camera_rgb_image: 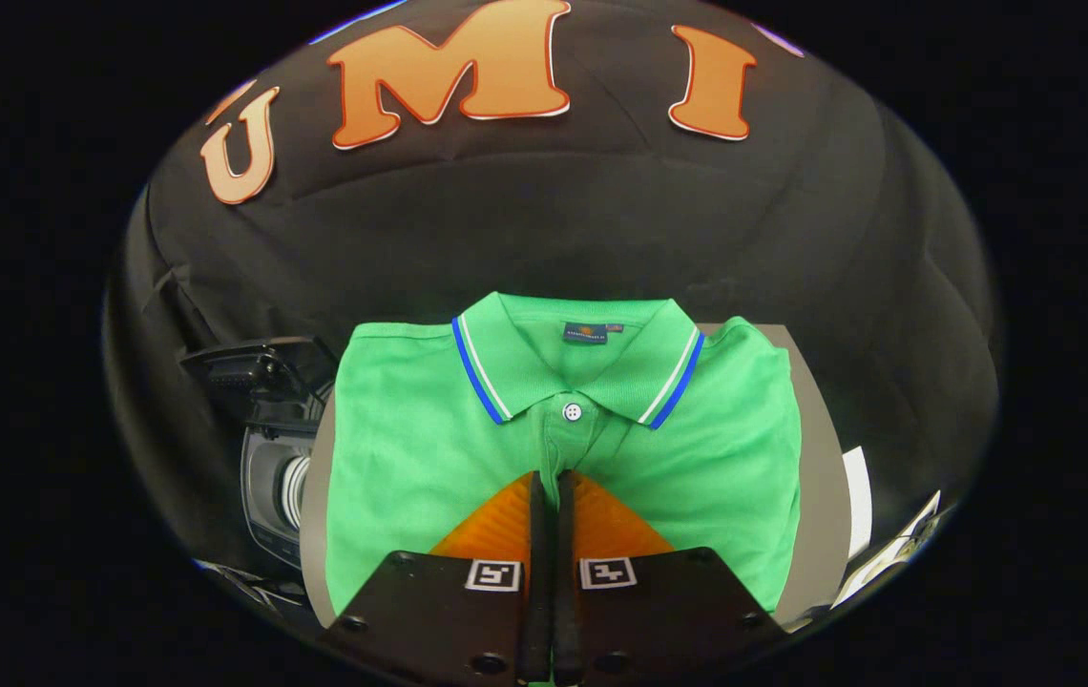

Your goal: Put the clothes into the washing machine and then close the washing machine lid.

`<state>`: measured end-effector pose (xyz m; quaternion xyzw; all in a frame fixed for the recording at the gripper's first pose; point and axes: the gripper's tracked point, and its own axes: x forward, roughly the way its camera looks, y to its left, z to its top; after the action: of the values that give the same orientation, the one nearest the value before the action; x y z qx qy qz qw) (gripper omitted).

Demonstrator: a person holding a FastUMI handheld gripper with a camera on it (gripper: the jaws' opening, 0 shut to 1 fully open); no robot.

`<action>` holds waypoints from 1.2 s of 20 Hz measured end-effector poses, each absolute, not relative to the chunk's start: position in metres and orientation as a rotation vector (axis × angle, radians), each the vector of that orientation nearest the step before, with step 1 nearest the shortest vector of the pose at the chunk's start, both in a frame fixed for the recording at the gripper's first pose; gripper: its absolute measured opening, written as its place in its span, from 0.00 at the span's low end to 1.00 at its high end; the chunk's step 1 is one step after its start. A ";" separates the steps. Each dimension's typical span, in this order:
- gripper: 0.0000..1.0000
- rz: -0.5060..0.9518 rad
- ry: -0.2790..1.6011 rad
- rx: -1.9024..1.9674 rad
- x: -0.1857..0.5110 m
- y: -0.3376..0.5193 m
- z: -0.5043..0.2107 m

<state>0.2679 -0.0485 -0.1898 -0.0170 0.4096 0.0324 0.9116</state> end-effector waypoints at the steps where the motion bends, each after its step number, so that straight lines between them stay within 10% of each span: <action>1: 0.09 0.075 0.811 -0.023 0.268 -0.049 -0.184; 24: 0.09 0.232 0.258 0.116 0.210 0.022 -0.007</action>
<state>0.2104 0.0216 -0.0071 0.0577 0.1285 0.1152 0.9833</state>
